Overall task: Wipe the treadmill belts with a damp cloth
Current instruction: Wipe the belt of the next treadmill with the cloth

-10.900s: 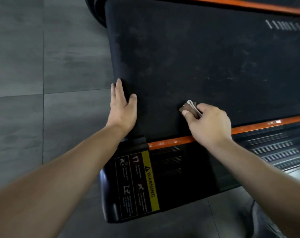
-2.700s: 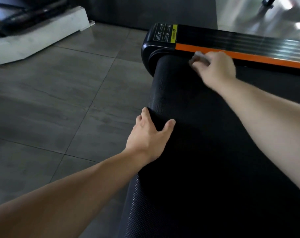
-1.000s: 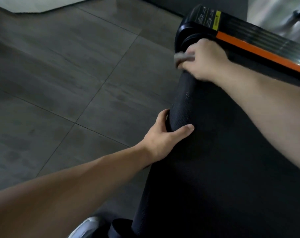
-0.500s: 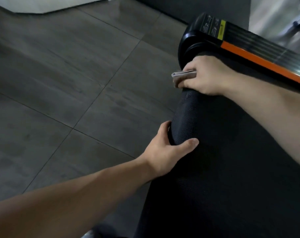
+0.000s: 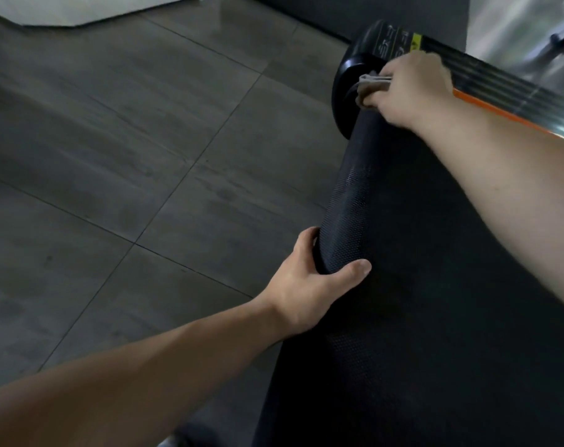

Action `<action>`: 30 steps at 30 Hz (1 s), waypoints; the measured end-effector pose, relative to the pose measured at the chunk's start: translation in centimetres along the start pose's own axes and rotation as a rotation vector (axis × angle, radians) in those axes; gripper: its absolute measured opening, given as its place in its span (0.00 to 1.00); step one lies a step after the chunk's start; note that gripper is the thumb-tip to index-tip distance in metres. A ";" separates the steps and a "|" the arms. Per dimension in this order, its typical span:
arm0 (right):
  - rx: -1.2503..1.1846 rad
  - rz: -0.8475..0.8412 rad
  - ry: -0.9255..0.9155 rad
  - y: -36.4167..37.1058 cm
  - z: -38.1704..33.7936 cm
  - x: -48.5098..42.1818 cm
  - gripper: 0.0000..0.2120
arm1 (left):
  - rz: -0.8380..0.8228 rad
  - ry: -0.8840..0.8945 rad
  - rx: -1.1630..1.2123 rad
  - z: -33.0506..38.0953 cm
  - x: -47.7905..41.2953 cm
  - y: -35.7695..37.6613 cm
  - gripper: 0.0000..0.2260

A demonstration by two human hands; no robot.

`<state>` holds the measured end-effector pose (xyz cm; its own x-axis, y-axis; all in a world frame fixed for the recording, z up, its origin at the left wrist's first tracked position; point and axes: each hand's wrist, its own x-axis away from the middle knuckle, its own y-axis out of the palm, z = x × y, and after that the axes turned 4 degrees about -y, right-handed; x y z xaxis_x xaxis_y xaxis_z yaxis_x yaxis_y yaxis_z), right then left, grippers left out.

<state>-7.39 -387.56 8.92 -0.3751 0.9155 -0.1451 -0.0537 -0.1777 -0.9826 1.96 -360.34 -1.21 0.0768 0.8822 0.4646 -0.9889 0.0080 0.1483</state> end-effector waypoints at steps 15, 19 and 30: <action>-0.367 0.086 -0.080 0.2 -1.9 11.7 0.18 | 0.076 -0.032 -0.008 -0.4 2.7 0.3 0.41; -0.525 -0.022 -0.334 -1.2 -3.0 20.0 0.15 | 0.097 -0.039 0.049 -1.5 4.4 0.4 0.44; -0.551 0.046 -0.278 -1.6 -3.3 27.1 0.15 | 0.175 -0.085 0.107 -1.8 4.7 0.2 0.40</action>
<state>-14.38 -361.26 6.20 -0.5966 0.7701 -0.2260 0.4264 0.0655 -0.9021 1.87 -355.40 -0.56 -0.0799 0.8226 0.5629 -0.9693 -0.1958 0.1486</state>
